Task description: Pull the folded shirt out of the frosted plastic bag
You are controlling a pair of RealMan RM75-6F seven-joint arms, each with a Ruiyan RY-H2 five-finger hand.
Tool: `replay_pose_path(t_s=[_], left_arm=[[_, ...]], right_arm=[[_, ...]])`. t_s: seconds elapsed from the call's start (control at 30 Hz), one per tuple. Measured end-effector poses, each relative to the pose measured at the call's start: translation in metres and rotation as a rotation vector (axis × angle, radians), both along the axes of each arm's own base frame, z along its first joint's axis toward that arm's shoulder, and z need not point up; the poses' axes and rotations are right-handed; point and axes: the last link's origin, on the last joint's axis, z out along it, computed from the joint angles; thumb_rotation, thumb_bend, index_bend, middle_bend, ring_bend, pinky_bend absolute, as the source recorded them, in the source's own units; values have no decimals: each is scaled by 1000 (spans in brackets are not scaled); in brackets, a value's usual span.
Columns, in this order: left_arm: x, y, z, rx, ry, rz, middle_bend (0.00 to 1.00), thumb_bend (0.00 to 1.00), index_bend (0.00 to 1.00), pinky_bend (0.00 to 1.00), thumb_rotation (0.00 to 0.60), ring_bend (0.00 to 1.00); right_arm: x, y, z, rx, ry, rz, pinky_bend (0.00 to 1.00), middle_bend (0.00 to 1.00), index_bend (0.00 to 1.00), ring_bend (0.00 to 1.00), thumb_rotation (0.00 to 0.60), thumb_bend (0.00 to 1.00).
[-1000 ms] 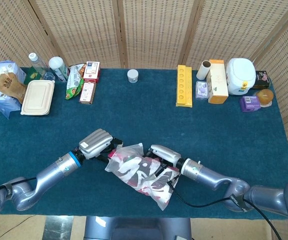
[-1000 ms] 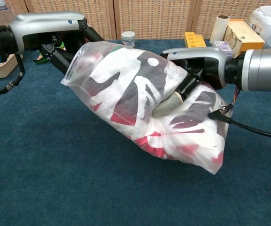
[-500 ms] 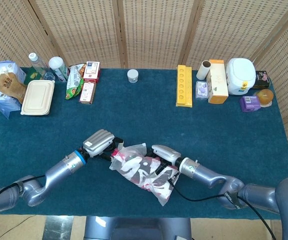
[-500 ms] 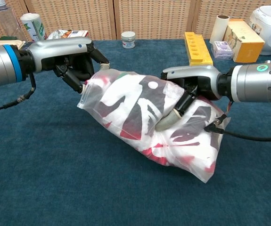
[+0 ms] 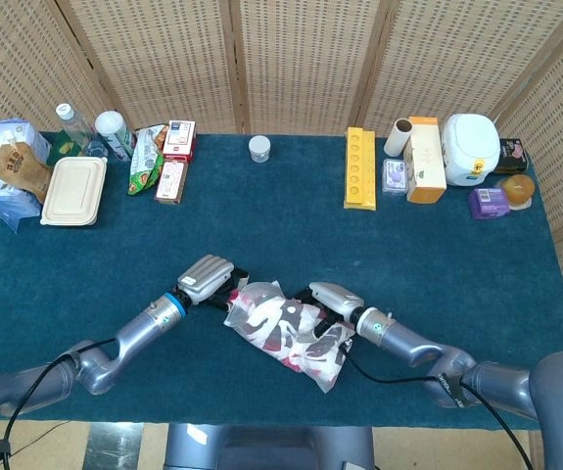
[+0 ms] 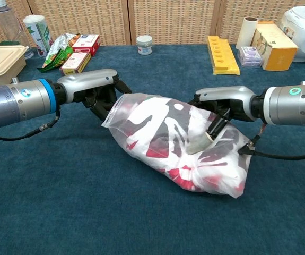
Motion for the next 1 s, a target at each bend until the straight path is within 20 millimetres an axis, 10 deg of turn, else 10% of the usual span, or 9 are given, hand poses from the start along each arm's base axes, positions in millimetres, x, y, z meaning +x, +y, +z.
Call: replay_pose_path(t_s=[0.6, 1.0], left_arm=[[27, 17, 12, -7, -4, 3, 1000, 417, 806, 1000, 600, 1000], [40, 23, 12, -20, 53, -12, 1000, 413, 806, 1000, 600, 1000]], right_arm=[[-38, 6, 81, -291, -40, 121, 172, 141, 28, 218, 600, 121], [-72, 43, 107, -464, 49, 413, 376, 342, 144, 469, 600, 98]])
